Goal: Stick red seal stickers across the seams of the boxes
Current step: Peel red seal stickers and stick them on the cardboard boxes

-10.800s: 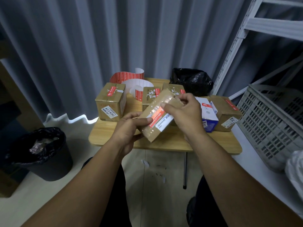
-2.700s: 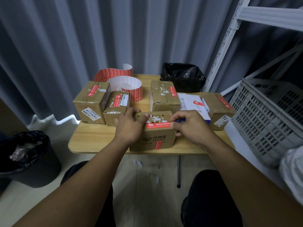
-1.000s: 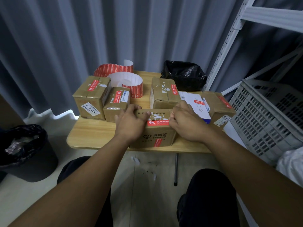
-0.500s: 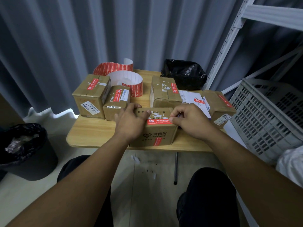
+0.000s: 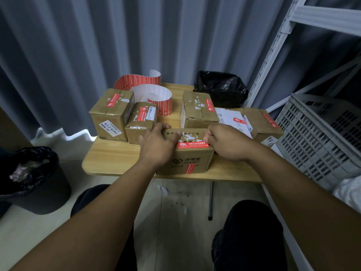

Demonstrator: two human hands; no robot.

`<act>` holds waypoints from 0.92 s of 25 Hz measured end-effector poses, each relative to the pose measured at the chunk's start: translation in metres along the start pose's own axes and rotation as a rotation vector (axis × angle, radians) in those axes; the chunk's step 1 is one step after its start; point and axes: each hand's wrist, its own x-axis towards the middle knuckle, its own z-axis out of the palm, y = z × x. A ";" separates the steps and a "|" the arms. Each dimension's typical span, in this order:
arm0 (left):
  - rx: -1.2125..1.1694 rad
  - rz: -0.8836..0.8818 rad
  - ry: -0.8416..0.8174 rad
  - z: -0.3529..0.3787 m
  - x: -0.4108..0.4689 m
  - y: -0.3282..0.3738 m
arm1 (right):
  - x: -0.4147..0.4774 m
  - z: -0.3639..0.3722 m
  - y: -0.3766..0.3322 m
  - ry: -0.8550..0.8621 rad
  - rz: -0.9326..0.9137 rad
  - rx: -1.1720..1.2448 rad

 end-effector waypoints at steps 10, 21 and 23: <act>0.006 0.001 0.002 0.002 0.002 -0.002 | -0.003 -0.018 -0.021 -0.056 0.044 -0.007; 0.017 0.006 0.007 0.001 0.002 -0.002 | 0.012 0.006 -0.023 0.073 0.126 0.200; 0.023 0.013 0.007 0.001 0.002 -0.003 | 0.011 0.004 -0.025 0.056 0.127 0.231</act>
